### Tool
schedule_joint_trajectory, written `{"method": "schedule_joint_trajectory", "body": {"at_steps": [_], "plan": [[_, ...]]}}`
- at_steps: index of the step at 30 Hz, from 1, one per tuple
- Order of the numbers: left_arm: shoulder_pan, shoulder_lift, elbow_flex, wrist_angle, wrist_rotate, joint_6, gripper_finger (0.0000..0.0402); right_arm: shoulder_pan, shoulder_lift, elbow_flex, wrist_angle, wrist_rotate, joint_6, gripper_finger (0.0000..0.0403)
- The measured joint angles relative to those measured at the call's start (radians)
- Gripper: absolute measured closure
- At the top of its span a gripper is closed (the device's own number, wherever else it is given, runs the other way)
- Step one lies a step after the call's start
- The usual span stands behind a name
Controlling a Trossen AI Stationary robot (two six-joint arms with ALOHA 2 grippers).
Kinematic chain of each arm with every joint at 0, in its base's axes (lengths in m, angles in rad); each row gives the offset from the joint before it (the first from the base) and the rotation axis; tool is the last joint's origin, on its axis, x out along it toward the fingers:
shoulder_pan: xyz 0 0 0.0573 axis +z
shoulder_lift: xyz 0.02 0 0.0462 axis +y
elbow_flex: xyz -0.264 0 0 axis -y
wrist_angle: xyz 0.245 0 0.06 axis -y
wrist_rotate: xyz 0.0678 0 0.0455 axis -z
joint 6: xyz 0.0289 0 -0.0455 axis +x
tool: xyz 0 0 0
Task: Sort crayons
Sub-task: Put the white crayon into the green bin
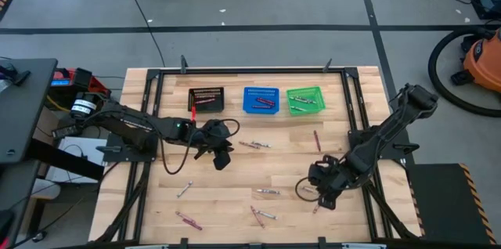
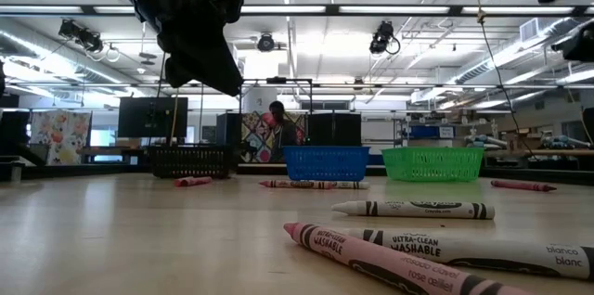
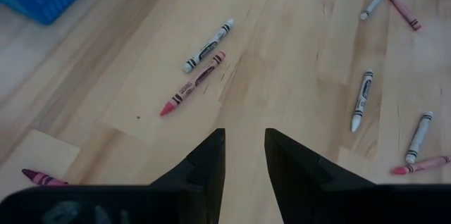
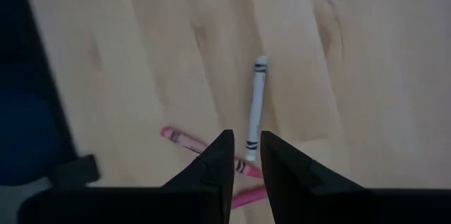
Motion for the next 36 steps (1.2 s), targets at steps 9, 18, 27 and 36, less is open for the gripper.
{"method": "schedule_joint_trajectory", "body": {"at_steps": [9, 18, 27, 36], "plan": [[0.006, 0.000, 0.000, 0.002, -0.001, 0.037, 0.0290, -0.035, 0.121, 0.000, -0.002, -0.036, 0.164, 0.0324], [0.025, 0.000, 0.000, 0.010, -0.001, 0.056, 0.0290, -0.036, 0.130, 0.000, 0.070, -0.031, 0.190, 0.0323], [0.028, 0.000, 0.000, 0.016, -0.001, 0.054, 0.0290, -0.017, 0.187, 0.000, 0.071, -0.026, 0.117, 0.0323], [0.028, 0.000, 0.000, 0.016, -0.001, 0.058, 0.0290, -0.012, 0.202, 0.000, 0.085, -0.022, 0.091, 0.0323]]}}
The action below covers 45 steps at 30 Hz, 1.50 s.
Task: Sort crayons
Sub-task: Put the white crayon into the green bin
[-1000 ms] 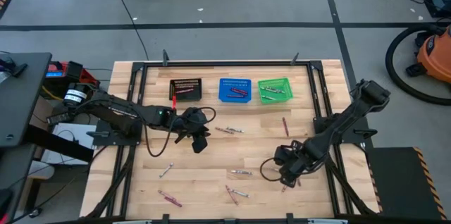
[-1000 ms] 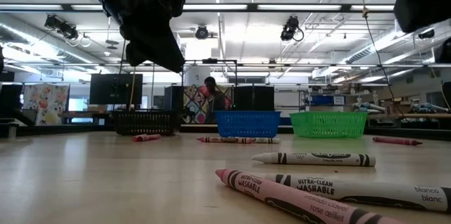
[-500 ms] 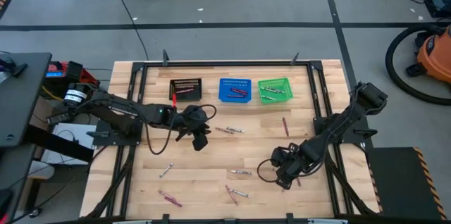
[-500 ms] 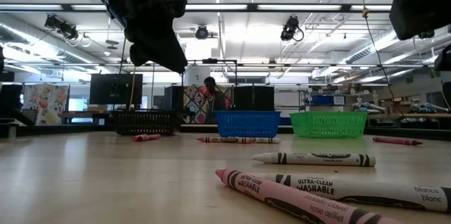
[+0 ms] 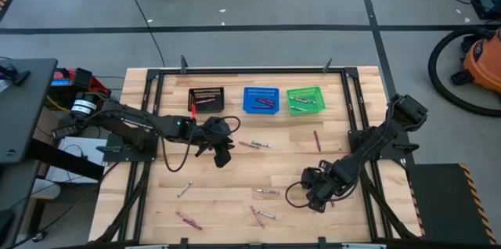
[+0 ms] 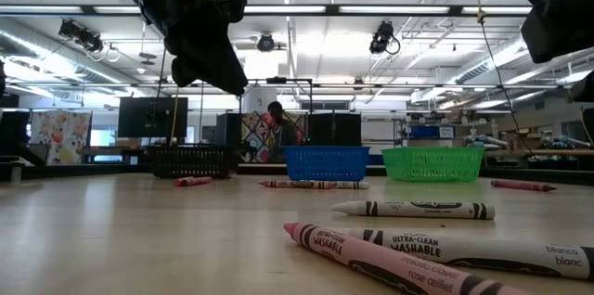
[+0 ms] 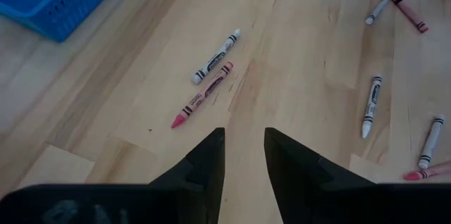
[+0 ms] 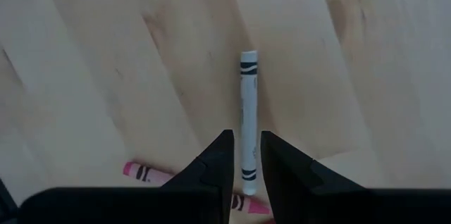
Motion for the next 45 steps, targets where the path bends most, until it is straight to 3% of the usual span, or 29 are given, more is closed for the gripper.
{"method": "schedule_joint_trajectory", "body": {"at_steps": [33, 45], "plan": [[0.000, 0.000, 0.000, -0.001, 0.000, 0.003, 0.0290, 0.015, 0.097, 0.004, 0.003, 0.041, -0.010, 0.0324], [0.000, 0.000, 0.000, -0.001, 0.000, 0.003, 0.0290, -0.028, 0.097, 0.002, 0.005, 0.043, -0.085, 0.0389]]}}
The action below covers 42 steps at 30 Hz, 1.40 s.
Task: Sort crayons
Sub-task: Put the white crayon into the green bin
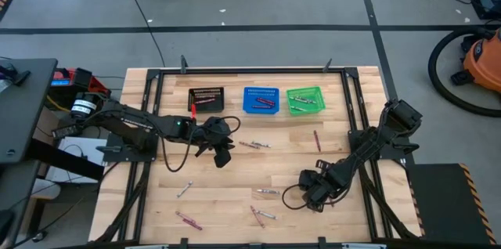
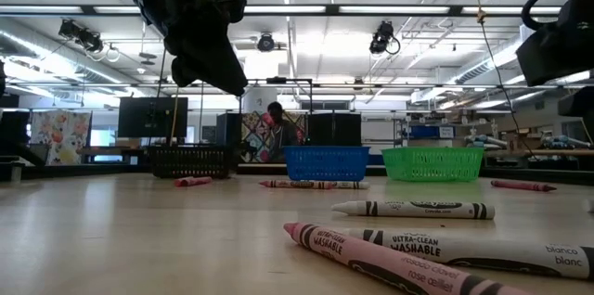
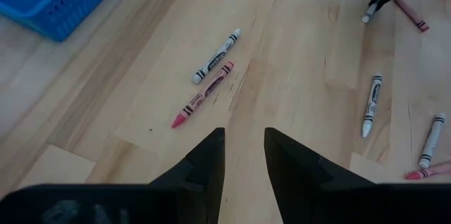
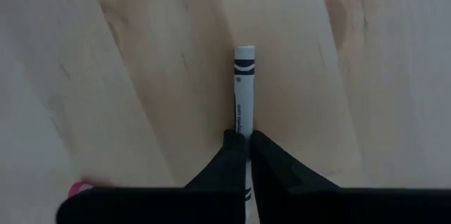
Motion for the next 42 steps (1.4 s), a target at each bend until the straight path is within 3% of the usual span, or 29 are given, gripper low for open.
{"method": "schedule_joint_trajectory", "body": {"at_steps": [21, 28, 42], "plan": [[0.000, 0.000, 0.000, 0.000, 0.000, 0.000, 0.0290, -0.181, -0.160, -0.005, -0.063, 0.053, -0.195, 0.0392], [0.000, 0.000, 0.000, 0.000, 0.000, 0.000, 0.0290, -0.302, -0.253, -0.005, -0.169, 0.141, -0.290, 0.0392], [0.000, 0.000, 0.000, 0.000, 0.000, 0.018, 0.0290, -0.624, -0.411, -0.003, -0.199, 0.235, -0.558, 0.0392]]}}
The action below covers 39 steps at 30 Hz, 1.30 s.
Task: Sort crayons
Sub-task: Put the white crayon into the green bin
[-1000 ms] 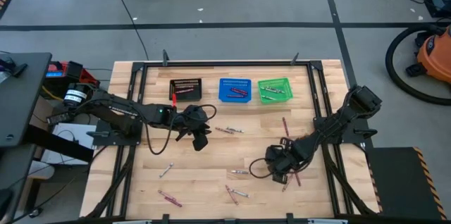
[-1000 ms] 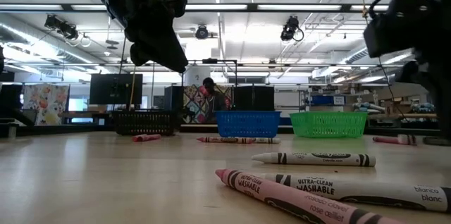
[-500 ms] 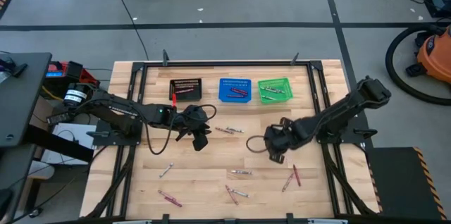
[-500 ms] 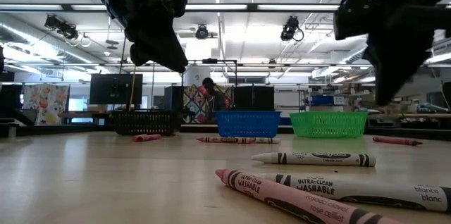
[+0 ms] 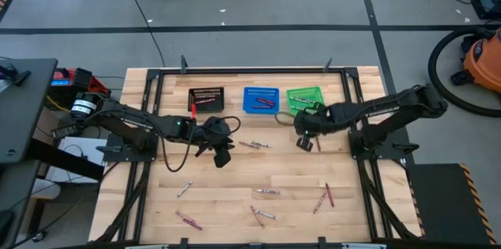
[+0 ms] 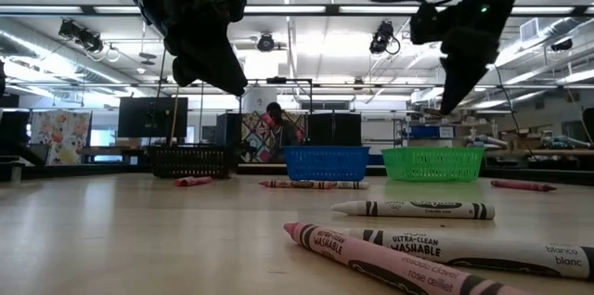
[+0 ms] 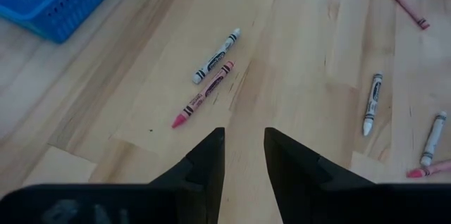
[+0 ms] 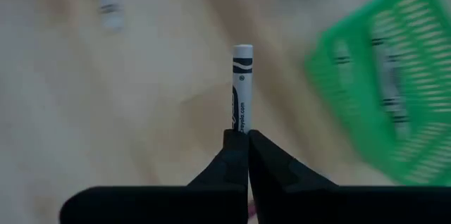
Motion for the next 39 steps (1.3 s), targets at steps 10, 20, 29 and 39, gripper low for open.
{"method": "schedule_joint_trajectory", "body": {"at_steps": [10, 20, 29, 39], "plan": [[0.000, 0.000, 0.000, 0.000, 0.000, 0.020, 0.0290, -0.257, -0.001, 0.000, 0.034, 0.046, -0.210, 0.0395], [0.000, 0.000, 0.000, -0.005, 0.000, 0.028, 0.0290, -0.441, 0.116, 0.000, 0.099, 0.037, -0.380, 0.0396], [0.000, 0.000, 0.000, -0.011, 0.000, 0.028, 0.0290, -0.509, 0.221, 0.000, 0.156, 0.034, -0.451, 0.0395], [0.000, 0.000, 0.000, -0.035, 0.000, 0.038, 0.0290, -0.517, 0.258, 0.000, 0.164, 0.034, -0.464, 0.0385]]}}
